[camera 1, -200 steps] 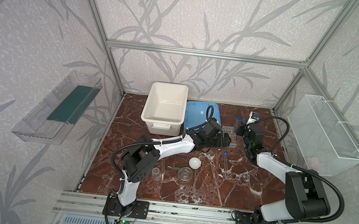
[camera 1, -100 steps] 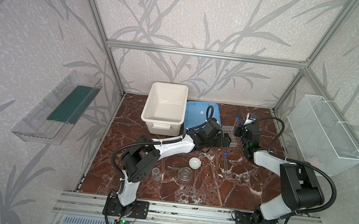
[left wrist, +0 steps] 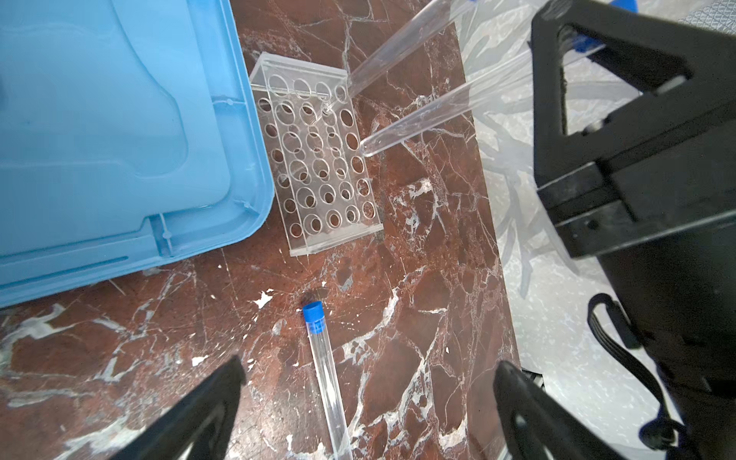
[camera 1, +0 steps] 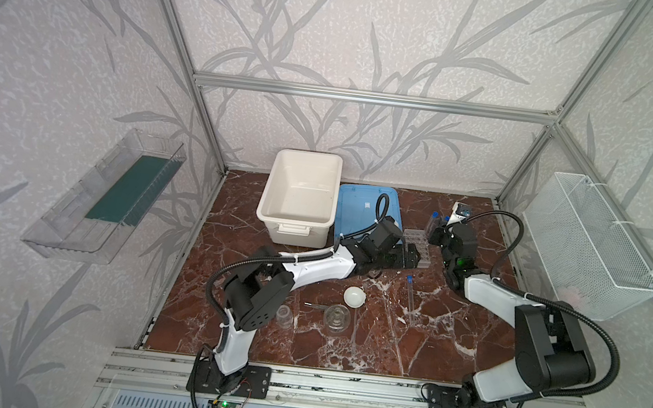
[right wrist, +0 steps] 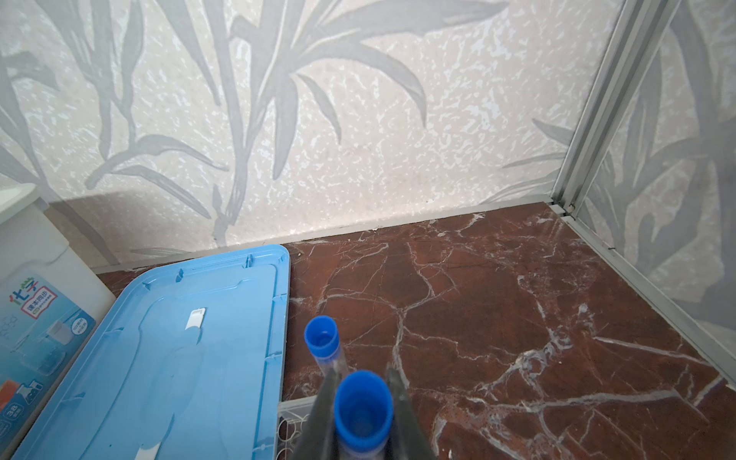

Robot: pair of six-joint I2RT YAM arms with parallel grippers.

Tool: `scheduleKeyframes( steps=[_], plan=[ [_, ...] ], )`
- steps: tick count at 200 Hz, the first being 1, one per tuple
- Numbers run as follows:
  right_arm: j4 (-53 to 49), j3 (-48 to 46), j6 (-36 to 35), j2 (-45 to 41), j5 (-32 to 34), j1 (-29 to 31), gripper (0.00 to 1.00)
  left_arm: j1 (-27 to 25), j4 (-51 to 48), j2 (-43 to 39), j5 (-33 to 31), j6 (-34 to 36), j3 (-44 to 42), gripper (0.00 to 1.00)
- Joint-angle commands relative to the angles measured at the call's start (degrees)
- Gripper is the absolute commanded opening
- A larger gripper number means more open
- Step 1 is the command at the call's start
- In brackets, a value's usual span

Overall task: Organize the chemistry lab equipment
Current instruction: 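Lower the tube into a rack hole and open the right gripper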

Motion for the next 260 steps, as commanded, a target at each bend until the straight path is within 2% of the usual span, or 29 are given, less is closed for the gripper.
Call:
scheduleKeyframes(
  steps=[1, 152, 204, 229, 244, 253, 260],
  plan=[
    [3.3, 1.2, 0.2, 1.5, 1.6, -0.2, 0.13, -0.2, 0.5, 0.6, 0.3, -0.2, 0.0, 0.99],
    [2.1, 3.8, -1.9, 6.5, -0.7, 0.2, 0.14, 0.0, 0.7, 1.5, 0.7, -0.6, 0.1, 0.99],
    [0.2, 5.3, -8.0, 8.3, 2.9, 3.6, 0.16, 0.1, 0.7, 1.5, 0.5, -0.8, 0.0, 0.99],
    [0.6, 4.9, -6.5, 9.5, 4.9, 3.6, 0.17, 0.1, 0.7, 1.6, 0.6, -0.9, -0.1, 0.99],
    [-0.5, 5.4, -6.3, 9.6, 4.5, 3.6, 0.21, 0.1, 0.3, 1.5, 0.5, -0.9, 0.1, 0.99],
    [-1.5, 5.9, -6.3, 9.5, 4.0, 3.6, 0.28, 0.1, -0.3, 1.4, 0.3, -0.7, 0.2, 0.99],
    [-2.1, 6.1, -5.9, 9.3, 4.1, 3.6, 0.39, 0.1, -0.7, 1.2, 0.0, -0.6, 0.3, 0.99]
  ],
)
